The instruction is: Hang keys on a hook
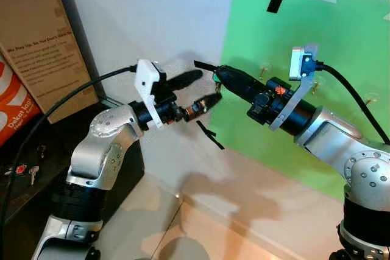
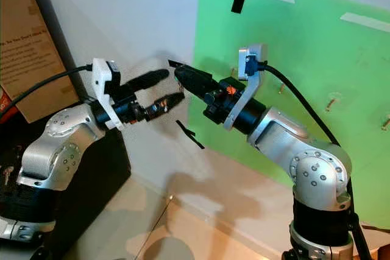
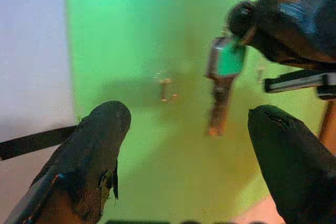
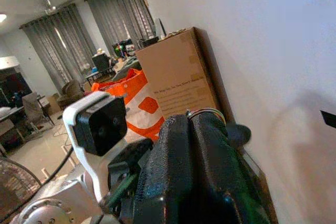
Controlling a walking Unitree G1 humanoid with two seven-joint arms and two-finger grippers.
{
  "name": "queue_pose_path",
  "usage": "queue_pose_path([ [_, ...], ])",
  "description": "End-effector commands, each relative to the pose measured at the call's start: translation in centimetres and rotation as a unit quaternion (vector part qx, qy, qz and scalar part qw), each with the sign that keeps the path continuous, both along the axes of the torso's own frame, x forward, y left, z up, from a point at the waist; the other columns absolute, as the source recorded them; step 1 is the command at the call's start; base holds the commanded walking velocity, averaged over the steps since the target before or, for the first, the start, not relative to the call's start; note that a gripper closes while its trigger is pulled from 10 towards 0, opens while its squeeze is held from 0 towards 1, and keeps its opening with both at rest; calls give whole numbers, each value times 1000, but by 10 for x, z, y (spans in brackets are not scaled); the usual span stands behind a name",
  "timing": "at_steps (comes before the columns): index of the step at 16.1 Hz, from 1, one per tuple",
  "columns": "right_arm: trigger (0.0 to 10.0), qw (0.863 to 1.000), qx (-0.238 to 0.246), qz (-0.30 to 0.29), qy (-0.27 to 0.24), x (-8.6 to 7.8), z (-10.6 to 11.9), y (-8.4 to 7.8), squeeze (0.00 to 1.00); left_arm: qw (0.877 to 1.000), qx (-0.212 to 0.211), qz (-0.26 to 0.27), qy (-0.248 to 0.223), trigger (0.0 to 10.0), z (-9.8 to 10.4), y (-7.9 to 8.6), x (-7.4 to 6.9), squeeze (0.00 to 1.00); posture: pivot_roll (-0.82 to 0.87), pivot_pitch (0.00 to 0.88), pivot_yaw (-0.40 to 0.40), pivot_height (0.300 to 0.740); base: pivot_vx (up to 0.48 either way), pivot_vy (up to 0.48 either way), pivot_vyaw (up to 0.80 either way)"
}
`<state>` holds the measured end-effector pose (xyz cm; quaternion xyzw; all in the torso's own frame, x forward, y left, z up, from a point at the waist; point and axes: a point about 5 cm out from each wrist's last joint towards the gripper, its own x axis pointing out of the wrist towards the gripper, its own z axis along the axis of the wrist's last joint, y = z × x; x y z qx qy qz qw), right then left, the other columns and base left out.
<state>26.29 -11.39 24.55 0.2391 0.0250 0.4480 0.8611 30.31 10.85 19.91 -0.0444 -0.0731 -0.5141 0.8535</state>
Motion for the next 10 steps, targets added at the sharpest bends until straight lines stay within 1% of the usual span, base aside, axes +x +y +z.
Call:
queue_pose_path([
  [1, 10000, 1000, -2, 8, -5, -5, 3, 2, 0, 999, -13, -27, -13, 0, 6, -7, 0, 0, -90, 0, -34, 740, 0, 0, 0],
  [4, 10000, 1000, -7, 7, 0, -6, 2, 2, 0, 998, -27, -51, -28, 0, 13, -12, 1, 0, -92, 0, -29, 740, 0, 0, 0],
  [10, 10000, 1000, -14, 9, 5, -7, -1, 2, 0, 995, -37, -74, -47, 0, 25, -16, 4, 0, -89, 0, -29, 740, 0, 0, 0],
])
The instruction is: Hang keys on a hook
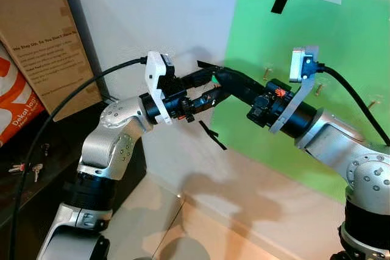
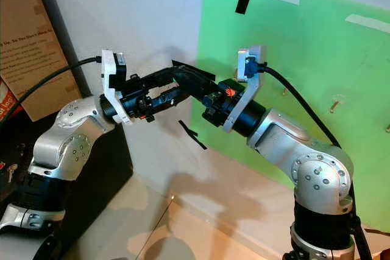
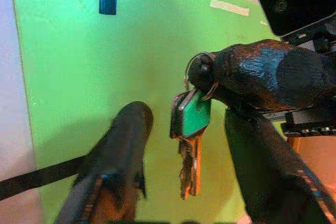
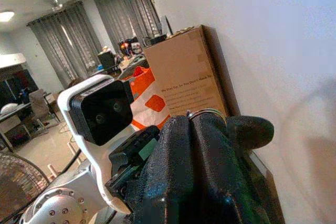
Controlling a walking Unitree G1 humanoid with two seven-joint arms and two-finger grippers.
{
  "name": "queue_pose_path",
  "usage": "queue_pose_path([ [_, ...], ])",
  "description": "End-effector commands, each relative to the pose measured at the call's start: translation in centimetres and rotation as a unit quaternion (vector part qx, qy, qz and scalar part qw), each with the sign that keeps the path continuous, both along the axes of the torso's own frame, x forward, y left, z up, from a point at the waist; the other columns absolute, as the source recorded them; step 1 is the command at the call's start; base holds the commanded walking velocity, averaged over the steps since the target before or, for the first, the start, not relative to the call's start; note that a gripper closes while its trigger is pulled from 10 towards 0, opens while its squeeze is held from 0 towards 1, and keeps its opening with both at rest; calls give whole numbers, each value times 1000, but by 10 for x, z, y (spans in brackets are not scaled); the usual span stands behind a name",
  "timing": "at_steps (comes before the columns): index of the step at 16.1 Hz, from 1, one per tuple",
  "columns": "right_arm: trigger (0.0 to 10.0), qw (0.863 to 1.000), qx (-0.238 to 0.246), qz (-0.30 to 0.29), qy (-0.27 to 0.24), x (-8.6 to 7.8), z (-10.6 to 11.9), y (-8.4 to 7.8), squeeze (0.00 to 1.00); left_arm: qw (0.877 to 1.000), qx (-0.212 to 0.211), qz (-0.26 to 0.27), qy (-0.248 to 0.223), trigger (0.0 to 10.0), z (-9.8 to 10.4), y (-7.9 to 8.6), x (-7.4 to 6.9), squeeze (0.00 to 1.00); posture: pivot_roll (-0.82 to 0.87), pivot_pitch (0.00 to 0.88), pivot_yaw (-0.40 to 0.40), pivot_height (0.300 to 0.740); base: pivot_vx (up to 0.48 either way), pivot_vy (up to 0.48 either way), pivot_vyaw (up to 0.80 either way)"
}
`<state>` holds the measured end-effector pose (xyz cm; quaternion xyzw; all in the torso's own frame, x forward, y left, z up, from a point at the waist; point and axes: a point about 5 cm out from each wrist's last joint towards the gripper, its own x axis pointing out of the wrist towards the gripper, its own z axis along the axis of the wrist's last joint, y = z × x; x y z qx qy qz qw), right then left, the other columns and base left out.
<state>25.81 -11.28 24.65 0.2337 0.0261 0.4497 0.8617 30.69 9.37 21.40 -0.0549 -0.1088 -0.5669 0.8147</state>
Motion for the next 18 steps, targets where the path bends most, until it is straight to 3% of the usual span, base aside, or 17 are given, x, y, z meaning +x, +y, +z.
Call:
queue_pose_path([
  [1, 10000, 1000, -9, 7, 7, -2, -2, 1, 0, 1000, -13, -12, -17, 0, 10, -2, 0, 0, -89, 0, -29, 740, 0, 0, 0],
  [7, 10000, 1000, -18, 2, 14, -2, -6, 0, 0, 999, -1, -29, -31, 0, 13, -2, -3, 0, -92, 0, -29, 740, 0, 0, 0],
  [18, 10000, 998, -47, -15, 29, 0, -18, -9, 0, 997, 47, -33, -47, 0, 12, 13, -8, 0, -85, 0, -20, 740, 0, 0, 0],
])
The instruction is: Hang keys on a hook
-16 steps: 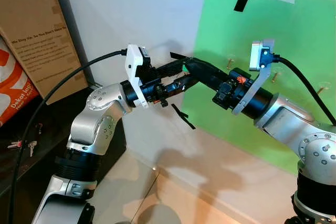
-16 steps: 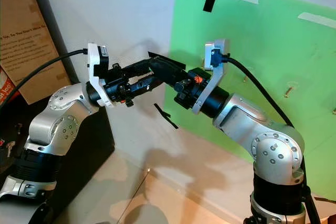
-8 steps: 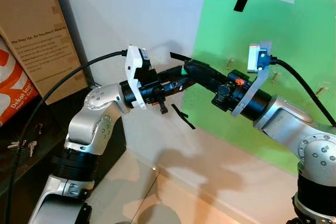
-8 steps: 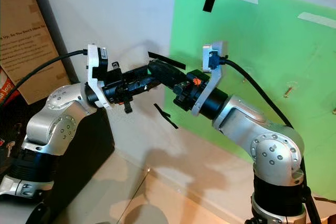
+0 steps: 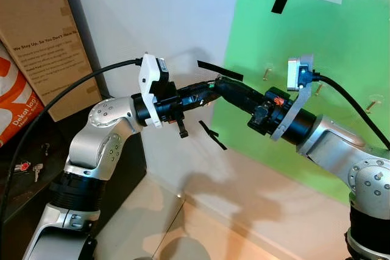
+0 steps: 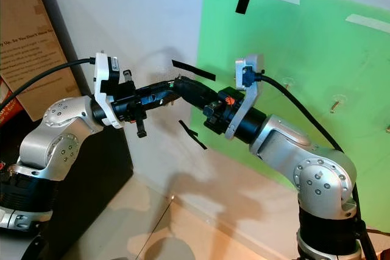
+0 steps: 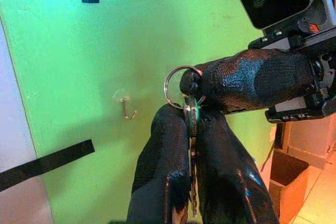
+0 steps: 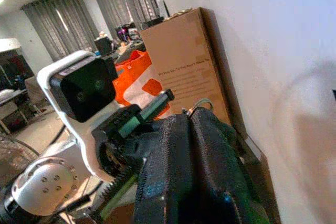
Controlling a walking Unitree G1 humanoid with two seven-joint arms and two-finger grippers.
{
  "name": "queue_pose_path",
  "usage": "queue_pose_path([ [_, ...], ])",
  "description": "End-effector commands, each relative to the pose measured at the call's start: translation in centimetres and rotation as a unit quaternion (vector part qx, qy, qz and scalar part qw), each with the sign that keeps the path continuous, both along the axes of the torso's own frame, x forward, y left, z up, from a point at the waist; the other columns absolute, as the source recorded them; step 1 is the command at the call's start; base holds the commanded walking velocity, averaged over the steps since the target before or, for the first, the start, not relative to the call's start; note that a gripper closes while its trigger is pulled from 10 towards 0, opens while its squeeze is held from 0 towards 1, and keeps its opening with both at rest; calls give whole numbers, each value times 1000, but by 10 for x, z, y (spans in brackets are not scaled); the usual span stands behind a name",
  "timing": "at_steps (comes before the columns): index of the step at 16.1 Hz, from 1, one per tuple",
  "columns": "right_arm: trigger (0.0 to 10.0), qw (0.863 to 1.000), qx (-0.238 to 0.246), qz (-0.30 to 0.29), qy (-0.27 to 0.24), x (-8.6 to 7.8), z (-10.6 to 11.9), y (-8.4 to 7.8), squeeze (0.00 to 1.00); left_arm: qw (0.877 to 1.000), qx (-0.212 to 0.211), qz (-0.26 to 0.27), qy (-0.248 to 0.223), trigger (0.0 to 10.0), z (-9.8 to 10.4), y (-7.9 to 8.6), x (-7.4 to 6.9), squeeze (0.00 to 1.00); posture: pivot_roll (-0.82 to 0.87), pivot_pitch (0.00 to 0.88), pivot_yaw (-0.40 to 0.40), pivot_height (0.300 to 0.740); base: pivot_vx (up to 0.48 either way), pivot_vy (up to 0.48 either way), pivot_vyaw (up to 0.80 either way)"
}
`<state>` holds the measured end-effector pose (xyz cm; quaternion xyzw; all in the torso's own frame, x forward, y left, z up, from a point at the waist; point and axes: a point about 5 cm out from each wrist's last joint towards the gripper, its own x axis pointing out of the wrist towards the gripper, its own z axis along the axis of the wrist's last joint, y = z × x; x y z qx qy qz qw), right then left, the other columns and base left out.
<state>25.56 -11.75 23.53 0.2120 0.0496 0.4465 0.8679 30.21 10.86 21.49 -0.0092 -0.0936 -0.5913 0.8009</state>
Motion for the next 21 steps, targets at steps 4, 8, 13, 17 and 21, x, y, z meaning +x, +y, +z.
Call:
queue_pose_path([
  [4, 10000, 999, -26, -17, 17, 3, -9, -5, 0, 1000, 2, -9, -28, 0, 12, 1, -5, 0, -83, 0, -21, 740, 0, 0, 0],
  [8, 10000, 999, -39, -4, 14, 1, -11, -1, 0, 1000, -18, -16, -19, 0, 14, -1, -8, 0, -82, 0, -23, 740, 0, 0, 0],
  [13, 10000, 999, -38, -2, 9, 1, -10, -1, 0, 1000, -6, -11, -19, 0, 10, -2, -10, 0, -83, 0, -25, 740, 0, 0, 0],
  [17, 10000, 999, -34, 1, 9, 1, -10, 1, 0, 999, 20, 10, -27, 10000, 6, -3, -6, 0, -81, 0, -29, 740, 0, 0, 0],
  [21, 10000, 999, -32, -5, 9, 3, -11, 1, 0, 1000, 17, 14, -22, 10000, 7, -3, -5, 651, -79, 0, -25, 740, 0, 0, 0],
])
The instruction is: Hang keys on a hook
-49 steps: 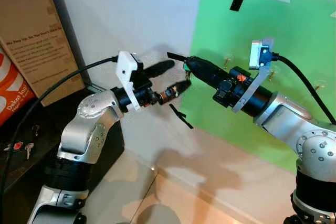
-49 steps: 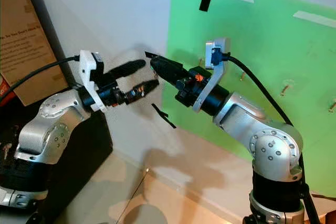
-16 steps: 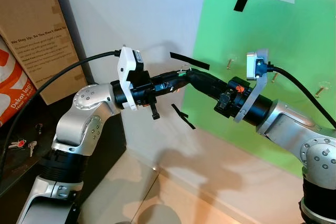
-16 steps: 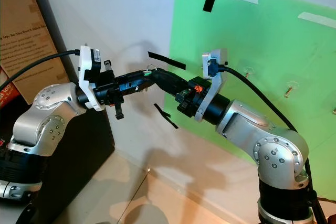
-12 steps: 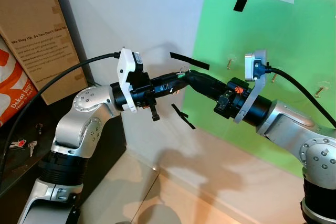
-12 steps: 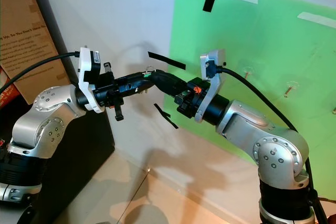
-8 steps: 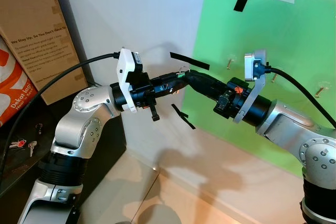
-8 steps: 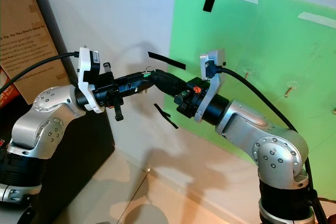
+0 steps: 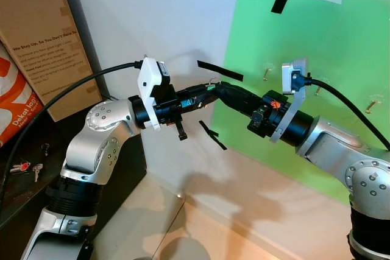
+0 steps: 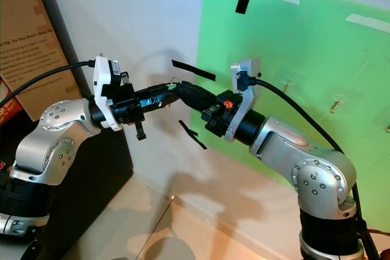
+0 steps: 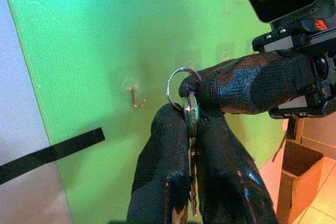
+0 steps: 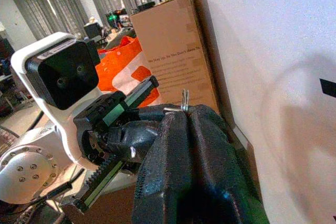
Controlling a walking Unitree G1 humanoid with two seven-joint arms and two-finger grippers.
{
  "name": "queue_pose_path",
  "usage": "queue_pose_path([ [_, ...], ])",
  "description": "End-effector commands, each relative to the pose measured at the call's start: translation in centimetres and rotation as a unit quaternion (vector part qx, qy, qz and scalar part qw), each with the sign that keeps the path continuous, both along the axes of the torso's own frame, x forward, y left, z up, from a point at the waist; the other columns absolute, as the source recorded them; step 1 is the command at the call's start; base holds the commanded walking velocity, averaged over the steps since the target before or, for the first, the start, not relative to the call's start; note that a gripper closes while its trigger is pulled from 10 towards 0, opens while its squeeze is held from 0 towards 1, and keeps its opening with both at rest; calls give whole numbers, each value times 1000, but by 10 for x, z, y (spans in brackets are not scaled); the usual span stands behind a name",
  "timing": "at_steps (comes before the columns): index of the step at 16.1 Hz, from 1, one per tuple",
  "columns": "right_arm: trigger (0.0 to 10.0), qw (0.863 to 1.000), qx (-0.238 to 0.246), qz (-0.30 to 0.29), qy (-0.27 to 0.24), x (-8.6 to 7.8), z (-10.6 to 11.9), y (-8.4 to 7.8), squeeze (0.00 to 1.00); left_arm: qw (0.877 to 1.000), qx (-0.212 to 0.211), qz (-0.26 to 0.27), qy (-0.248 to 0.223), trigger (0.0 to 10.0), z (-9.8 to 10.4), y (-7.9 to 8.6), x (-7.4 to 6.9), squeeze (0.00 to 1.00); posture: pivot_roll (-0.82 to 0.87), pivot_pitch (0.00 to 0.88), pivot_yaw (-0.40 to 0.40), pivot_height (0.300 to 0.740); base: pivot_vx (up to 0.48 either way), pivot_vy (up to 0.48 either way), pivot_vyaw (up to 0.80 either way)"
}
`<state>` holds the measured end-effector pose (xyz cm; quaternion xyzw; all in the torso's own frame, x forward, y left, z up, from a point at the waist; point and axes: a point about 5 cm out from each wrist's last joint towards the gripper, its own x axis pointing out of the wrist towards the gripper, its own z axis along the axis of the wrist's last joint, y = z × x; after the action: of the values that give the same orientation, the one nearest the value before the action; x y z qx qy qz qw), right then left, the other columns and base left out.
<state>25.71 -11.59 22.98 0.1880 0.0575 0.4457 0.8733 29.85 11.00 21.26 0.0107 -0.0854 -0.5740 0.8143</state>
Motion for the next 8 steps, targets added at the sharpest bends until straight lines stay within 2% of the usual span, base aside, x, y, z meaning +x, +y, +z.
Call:
queue_pose_path([
  [1, 10000, 1000, -6, -7, 13, 1, -5, 0, 0, 1000, -4, -14, -13, 10000, 9, -4, -2, 1000, -79, 0, -24, 740, 0, 0, 0],
  [8, 10000, 1000, -1, -25, 12, 5, -5, -2, 0, 1000, -2, -14, -6, 10000, 8, 0, -2, 1000, -79, 0, -14, 740, 0, 0, 0],
])
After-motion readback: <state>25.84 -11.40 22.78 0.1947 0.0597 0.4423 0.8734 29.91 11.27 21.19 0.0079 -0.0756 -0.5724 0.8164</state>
